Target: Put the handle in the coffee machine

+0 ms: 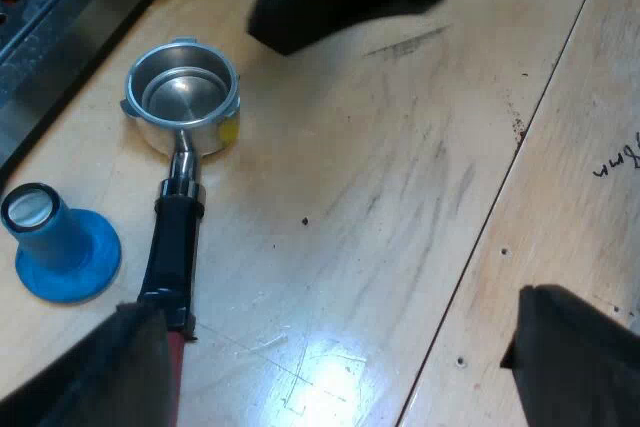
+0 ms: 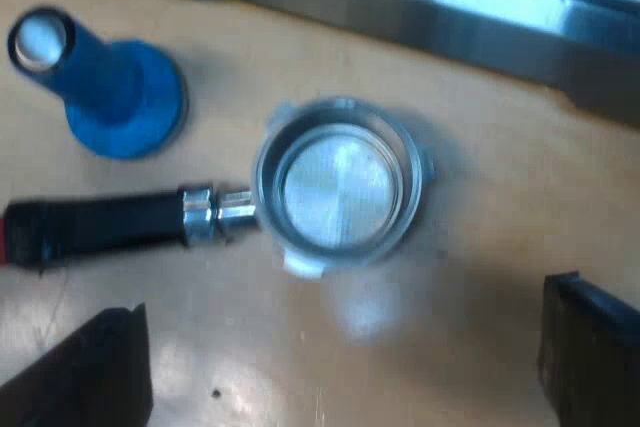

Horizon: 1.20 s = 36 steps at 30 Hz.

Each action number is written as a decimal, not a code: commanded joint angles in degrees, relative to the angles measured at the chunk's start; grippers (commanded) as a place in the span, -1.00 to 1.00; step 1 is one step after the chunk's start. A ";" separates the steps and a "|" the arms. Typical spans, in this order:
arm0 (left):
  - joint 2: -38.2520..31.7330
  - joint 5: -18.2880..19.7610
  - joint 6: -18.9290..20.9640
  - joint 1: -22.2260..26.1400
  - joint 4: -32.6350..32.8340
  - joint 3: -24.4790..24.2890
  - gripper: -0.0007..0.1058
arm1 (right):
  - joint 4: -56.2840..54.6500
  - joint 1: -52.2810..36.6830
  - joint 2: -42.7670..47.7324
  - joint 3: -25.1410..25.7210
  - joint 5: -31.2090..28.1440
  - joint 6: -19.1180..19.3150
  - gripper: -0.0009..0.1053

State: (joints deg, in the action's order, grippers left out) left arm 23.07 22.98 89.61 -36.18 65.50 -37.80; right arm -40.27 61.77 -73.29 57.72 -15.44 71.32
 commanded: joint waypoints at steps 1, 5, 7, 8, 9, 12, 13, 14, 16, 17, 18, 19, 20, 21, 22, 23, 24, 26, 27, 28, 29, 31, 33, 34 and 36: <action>-0.10 -0.50 0.07 -0.30 -0.22 -0.53 0.35 | 1.57 -1.14 -1.13 0.33 1.16 3.56 0.51; -0.10 -0.50 0.07 -0.30 -0.22 -0.53 0.35 | 3.43 -1.14 -3.14 0.33 1.17 4.94 0.51; -0.10 -0.50 0.07 -0.30 -0.22 -0.53 0.35 | 4.89 -1.26 -4.71 0.33 1.28 6.09 0.51; -0.10 -0.50 0.07 -0.30 -0.22 -0.53 0.35 | 5.38 -1.32 -5.15 0.33 1.46 6.23 0.51; -0.10 -0.50 0.07 -0.30 -0.22 -0.53 0.35 | 6.15 -1.63 -6.00 0.33 2.10 6.60 0.51; -0.10 -0.50 0.07 -0.30 -0.22 -0.53 0.35 | 7.37 -2.76 -7.57 0.33 3.31 6.59 0.50; -0.10 -0.50 0.07 -0.30 -0.22 -0.53 0.35 | 7.90 -3.35 -8.04 0.33 3.90 6.71 0.50; -0.10 -0.50 0.07 -0.30 -0.22 -0.53 0.35 | 8.11 -3.63 -8.16 0.33 4.28 6.99 0.50; -0.10 -0.50 0.07 -0.30 -0.22 -0.53 0.35 | 9.02 -4.71 -8.70 0.33 6.94 7.51 0.50; -0.10 -0.50 0.07 -0.30 -0.22 -0.53 0.35 | 9.22 -4.94 -8.88 0.33 7.43 7.67 0.50; -0.10 -0.50 0.07 -0.30 -0.22 -0.53 0.35 | 9.25 -5.34 -9.14 0.33 8.24 8.34 0.50; -0.10 -0.50 0.07 -0.30 -0.22 -0.53 0.35 | 9.23 -5.82 -9.58 0.33 8.93 9.20 0.50; -0.10 -0.50 0.07 -0.30 -0.22 -0.53 0.35 | 9.23 -6.21 -9.82 0.33 9.10 9.57 0.50; -0.10 -0.50 0.07 -0.30 -0.22 -0.53 0.35 | 9.23 -6.49 -10.15 0.33 9.26 9.99 0.50; -0.10 -0.50 0.07 -0.30 -0.22 -0.53 0.35 | 9.23 -6.97 -10.55 0.33 9.31 10.16 0.50; -0.10 -0.50 0.07 -0.30 -0.22 -0.53 0.35 | 9.23 -7.02 -10.64 0.33 9.31 10.32 0.50; -0.10 -0.50 0.07 -0.30 -0.22 -0.53 0.35 | 9.23 -7.31 -11.02 0.33 9.31 10.85 0.50; -0.10 -0.50 0.07 -0.30 -0.22 -0.53 0.35 | 9.70 -7.61 -11.33 0.33 9.91 11.50 0.50; -0.10 -0.50 0.07 -0.30 -0.22 -0.53 0.35 | 10.11 -7.80 -11.47 0.33 9.91 12.33 0.50; -0.10 -0.50 0.07 -0.30 -0.22 -0.53 0.35 | 10.45 -7.82 -11.59 0.33 10.18 13.17 0.50; -0.10 -0.50 0.07 -0.30 -0.22 -0.53 0.35 | 10.55 -7.81 -11.76 0.33 10.49 13.37 0.50; -0.10 -0.50 0.07 -0.30 -0.22 -0.53 0.35 | 10.89 -8.13 -12.39 0.33 12.05 13.81 0.50; -0.10 -0.50 0.07 -0.30 -0.22 -0.53 0.35 | 10.88 -8.34 -12.90 0.33 12.35 13.80 0.50; -0.10 -0.50 0.07 -0.30 -0.22 -0.53 0.35 | 11.01 -8.47 -13.27 0.33 12.47 13.80 0.50; -0.10 -0.50 0.07 -0.30 -0.22 -0.53 0.35 | 11.74 -8.45 -13.90 0.33 12.75 13.80 0.50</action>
State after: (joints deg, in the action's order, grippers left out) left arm 23.07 22.98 89.61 -36.18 65.50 -37.80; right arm -28.96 53.64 -87.13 57.72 -3.27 84.15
